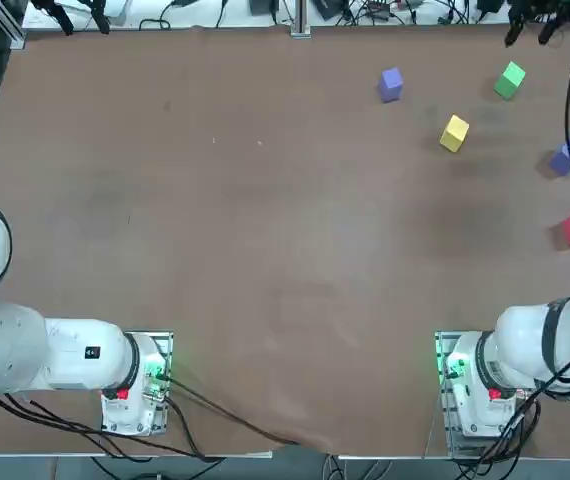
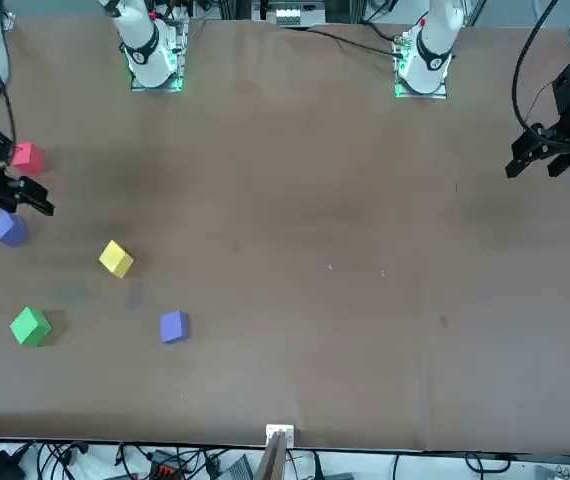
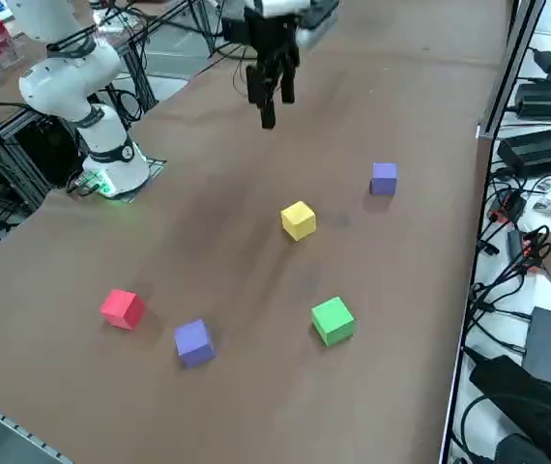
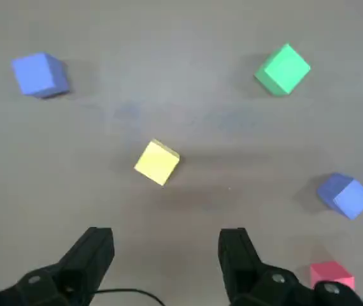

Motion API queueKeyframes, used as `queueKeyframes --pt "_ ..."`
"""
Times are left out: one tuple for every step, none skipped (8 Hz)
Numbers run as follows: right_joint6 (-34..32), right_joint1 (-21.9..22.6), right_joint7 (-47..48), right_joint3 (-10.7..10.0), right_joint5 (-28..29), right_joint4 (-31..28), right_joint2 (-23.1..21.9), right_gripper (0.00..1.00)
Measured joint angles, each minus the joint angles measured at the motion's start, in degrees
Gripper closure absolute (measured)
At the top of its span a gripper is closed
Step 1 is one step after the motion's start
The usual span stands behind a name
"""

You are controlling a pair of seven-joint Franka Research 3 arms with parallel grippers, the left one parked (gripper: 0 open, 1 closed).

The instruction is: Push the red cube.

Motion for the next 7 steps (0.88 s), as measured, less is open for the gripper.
queueKeyframes --pt "-0.99 2.76 0.01 -1.9 0.0 0.85 -0.06 0.0" --pt "-2.79 6.36 0.01 -5.12 0.01 1.18 -0.44 0.0" --pt "-4.57 9.72 0.01 -8.24 0.11 1.25 -1.28 0.0" --pt "-5.57 12.34 0.01 -10.38 0.24 1.22 -2.4 0.0" --pt "-6.22 13.87 0.01 -11.57 1.27 0.87 -3.81 0.0" --pt "-6.56 14.44 0.01 -12.11 2.91 0.0 -5.57 0.0" --pt "-6.67 14.5 0.01 -12.26 3.69 -1.02 -7.2 0.0"
